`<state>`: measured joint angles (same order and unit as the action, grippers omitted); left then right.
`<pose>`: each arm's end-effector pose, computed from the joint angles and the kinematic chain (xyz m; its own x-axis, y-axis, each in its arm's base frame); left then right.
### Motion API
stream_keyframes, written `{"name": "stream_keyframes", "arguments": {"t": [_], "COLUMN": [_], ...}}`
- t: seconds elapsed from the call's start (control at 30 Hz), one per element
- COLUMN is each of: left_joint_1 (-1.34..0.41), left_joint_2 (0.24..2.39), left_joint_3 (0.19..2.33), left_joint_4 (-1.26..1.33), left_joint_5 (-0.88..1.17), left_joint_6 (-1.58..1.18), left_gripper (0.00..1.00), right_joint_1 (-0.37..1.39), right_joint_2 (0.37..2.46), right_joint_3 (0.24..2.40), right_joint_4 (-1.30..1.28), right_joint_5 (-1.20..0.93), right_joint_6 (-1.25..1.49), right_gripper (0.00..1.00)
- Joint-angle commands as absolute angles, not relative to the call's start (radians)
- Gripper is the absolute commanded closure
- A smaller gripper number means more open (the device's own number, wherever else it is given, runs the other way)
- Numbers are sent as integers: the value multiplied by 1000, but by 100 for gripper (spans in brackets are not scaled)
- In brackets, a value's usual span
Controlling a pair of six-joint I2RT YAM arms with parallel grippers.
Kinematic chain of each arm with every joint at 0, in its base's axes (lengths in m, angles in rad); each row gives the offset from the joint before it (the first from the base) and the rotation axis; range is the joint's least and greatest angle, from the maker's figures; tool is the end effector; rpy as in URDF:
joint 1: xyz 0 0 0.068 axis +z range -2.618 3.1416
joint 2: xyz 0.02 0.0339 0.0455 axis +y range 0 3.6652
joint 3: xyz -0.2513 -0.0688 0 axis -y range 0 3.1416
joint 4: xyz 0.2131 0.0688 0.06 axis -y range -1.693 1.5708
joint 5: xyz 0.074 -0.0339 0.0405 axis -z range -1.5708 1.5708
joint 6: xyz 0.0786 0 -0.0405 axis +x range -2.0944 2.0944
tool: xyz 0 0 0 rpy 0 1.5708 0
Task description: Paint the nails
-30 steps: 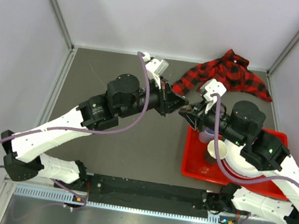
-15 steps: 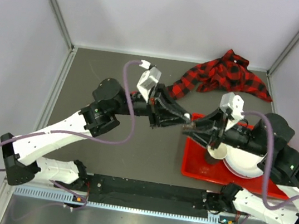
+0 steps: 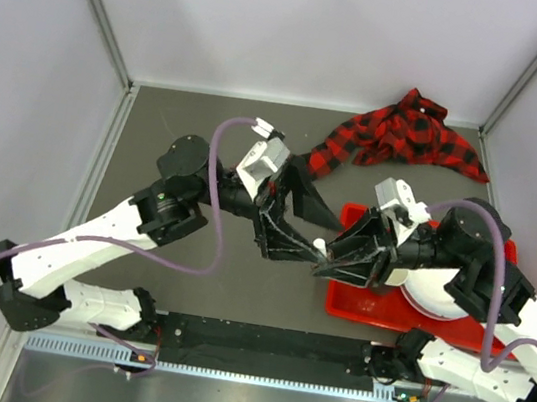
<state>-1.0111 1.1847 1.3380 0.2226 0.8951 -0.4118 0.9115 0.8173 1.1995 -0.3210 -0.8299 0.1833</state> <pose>0.0762 -0.2371 0.4834 -0.1878 -0.1718 -0.9671 0.9168 -0.3838 -0.1098 0.0462 0.1543 0.4397 -0.1426 0.0168 -0.9896 -0.9750 -0.1747 0.1376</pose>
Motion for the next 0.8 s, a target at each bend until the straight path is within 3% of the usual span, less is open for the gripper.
{"name": "stream_keyframes", "arguments": {"t": [0.0, 0.1, 0.23, 0.4, 0.77], "left_joint_1": [-1014, -1014, -1014, -1014, -1014], "left_joint_2": [1086, 1046, 1055, 1080, 1183], "left_joint_3": [1381, 1377, 1410, 1454, 1548], "left_joint_4": [-67, -130, -245, -290, -403], "left_joint_5": [444, 281, 166, 138, 198], "left_joint_6": [-350, -411, -480, -480, -425], "left_gripper": [23, 16, 23, 34, 35], "right_joint_1": [919, 919, 919, 919, 917], "right_joint_2": [831, 842, 859, 891, 893], "right_joint_3": [1273, 1299, 1313, 1338, 1319], "right_joint_4": [-420, -492, -515, -560, -563], "right_joint_5": [-626, -496, -373, -289, -247], "right_joint_6": [68, 25, 5, -46, -91], "right_gripper": [100, 100, 100, 100, 100]}}
